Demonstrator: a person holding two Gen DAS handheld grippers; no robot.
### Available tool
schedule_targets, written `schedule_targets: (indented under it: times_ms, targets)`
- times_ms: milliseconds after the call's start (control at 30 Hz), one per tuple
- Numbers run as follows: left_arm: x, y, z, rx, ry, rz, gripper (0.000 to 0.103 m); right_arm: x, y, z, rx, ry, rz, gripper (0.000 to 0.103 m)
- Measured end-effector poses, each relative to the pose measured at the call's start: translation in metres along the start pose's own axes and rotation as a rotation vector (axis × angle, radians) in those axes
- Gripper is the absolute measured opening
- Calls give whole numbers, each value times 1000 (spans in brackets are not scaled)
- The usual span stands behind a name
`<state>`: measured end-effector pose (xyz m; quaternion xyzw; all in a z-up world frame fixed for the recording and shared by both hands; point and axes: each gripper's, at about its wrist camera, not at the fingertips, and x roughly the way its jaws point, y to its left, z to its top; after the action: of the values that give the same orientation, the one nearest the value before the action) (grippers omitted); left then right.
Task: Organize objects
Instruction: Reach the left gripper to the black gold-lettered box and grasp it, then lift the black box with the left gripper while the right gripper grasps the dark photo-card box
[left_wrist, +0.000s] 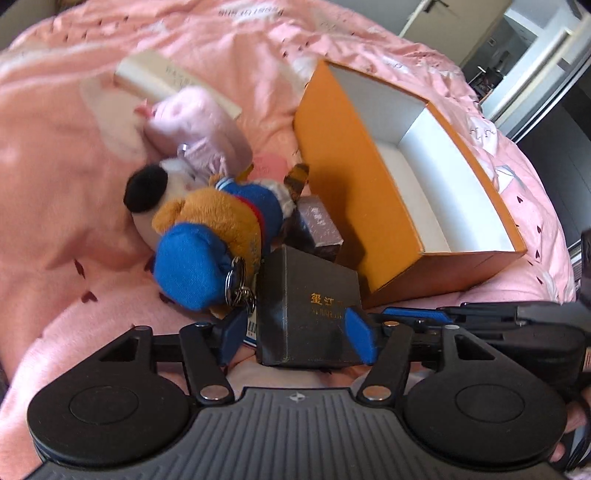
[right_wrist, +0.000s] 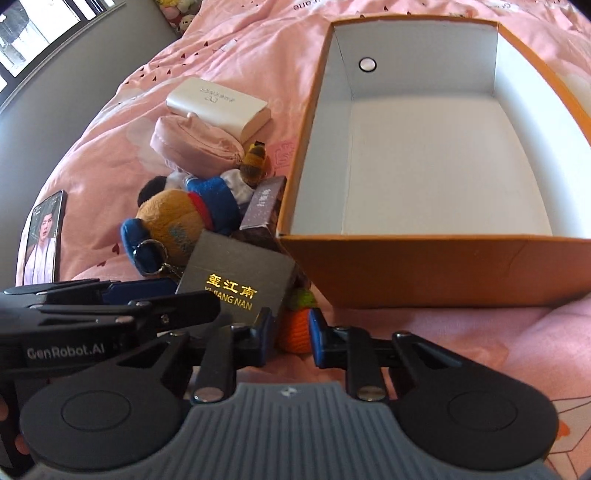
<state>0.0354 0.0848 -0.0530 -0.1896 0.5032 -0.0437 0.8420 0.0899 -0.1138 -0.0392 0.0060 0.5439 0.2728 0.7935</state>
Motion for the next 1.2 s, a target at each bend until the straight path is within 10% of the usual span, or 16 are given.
schedule_targets:
  times_ms: [300, 600, 900, 1200]
  targets:
    - [18, 12, 4, -67, 44, -53, 73, 15, -7, 4, 12, 25, -14, 22]
    - [10, 4, 0, -9, 20, -85, 46, 14, -8, 0, 6, 15, -19, 21]
    - [-43, -1, -4, 79, -181, 34, 40, -8, 26, -5, -148, -76, 25, 24]
    - [-69, 5, 20, 79, -358, 47, 40, -10, 89, 16, -383, -177, -194, 39]
